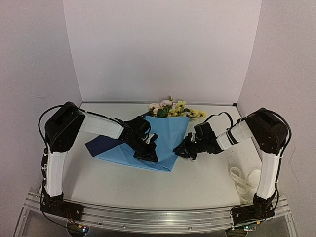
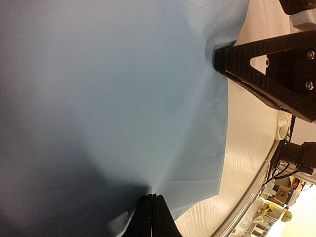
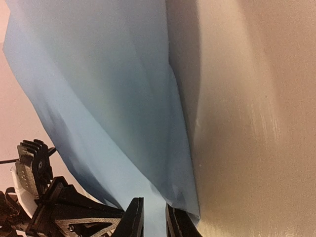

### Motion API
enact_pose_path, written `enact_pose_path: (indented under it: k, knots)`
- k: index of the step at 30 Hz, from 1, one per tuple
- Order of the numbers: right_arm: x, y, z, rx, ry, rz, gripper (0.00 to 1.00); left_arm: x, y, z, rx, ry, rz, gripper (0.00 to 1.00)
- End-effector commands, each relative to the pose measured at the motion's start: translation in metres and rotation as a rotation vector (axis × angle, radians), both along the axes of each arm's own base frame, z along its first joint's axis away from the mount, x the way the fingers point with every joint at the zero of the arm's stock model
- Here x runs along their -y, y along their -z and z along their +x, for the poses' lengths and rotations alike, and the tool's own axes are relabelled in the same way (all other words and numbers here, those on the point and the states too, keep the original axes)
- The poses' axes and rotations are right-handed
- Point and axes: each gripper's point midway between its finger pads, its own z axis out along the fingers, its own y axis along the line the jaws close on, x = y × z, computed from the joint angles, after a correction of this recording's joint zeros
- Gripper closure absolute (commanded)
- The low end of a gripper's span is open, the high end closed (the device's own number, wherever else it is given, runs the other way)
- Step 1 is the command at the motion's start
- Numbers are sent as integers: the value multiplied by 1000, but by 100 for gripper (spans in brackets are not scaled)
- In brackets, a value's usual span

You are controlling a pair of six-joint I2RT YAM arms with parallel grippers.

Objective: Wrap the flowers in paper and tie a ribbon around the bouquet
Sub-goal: Press the fold line on the 2/3-folded wrapping paper.

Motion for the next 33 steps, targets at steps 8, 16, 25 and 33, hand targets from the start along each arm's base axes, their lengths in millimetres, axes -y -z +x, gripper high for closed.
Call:
enact_pose_path:
  k: [8, 16, 25, 33]
  knots:
    - [16, -5, 40, -15, 134, 9, 82, -51, 63, -23, -102, -15, 244, 97]
    - [21, -16, 63, -9, 180, 13, 82, -53, 65, -23, -105, -13, 247, 97]
    - [34, -18, 84, -17, 232, -15, 82, -54, 65, -22, -111, -14, 243, 97]
    - [47, -14, 99, -64, 289, -55, 83, -55, 63, -21, -110, -17, 241, 97]
